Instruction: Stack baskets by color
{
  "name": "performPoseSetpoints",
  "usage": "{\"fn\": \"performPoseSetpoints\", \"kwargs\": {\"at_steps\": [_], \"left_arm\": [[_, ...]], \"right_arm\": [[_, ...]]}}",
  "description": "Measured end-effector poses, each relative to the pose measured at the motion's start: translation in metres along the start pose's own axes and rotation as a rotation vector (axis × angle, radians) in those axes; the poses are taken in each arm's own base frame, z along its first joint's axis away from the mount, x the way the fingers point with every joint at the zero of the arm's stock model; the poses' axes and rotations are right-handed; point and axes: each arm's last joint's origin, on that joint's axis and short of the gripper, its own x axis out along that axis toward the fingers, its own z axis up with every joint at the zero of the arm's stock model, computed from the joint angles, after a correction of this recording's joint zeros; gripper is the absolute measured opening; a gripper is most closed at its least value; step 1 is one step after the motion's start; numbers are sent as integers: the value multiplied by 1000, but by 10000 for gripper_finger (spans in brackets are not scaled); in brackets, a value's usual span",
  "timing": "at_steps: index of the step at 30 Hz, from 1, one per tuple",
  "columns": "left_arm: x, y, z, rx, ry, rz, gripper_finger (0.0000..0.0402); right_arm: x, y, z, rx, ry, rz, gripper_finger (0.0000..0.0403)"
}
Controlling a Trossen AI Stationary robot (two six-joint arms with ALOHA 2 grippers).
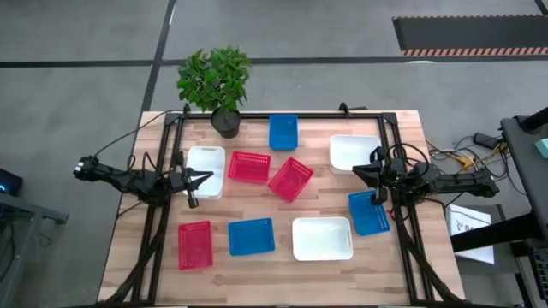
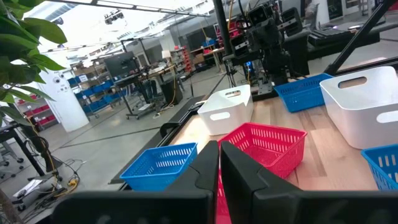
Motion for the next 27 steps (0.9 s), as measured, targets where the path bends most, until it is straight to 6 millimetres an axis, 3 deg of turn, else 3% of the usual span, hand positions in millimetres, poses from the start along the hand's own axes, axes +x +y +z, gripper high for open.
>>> {"fn": "performPoseSetpoints", "kwargs": {"at_steps": [16,24,27], "left_arm": [[0,0,0,1,0,0,0],[0,0,0,1,1,7,0],[0,0,0,0,1,7,0]], "right_arm": [[0,0,0,1,0,0,27],[0,0,0,277,-1,0,27],[0,0,0,281,-1,0,27]]}}
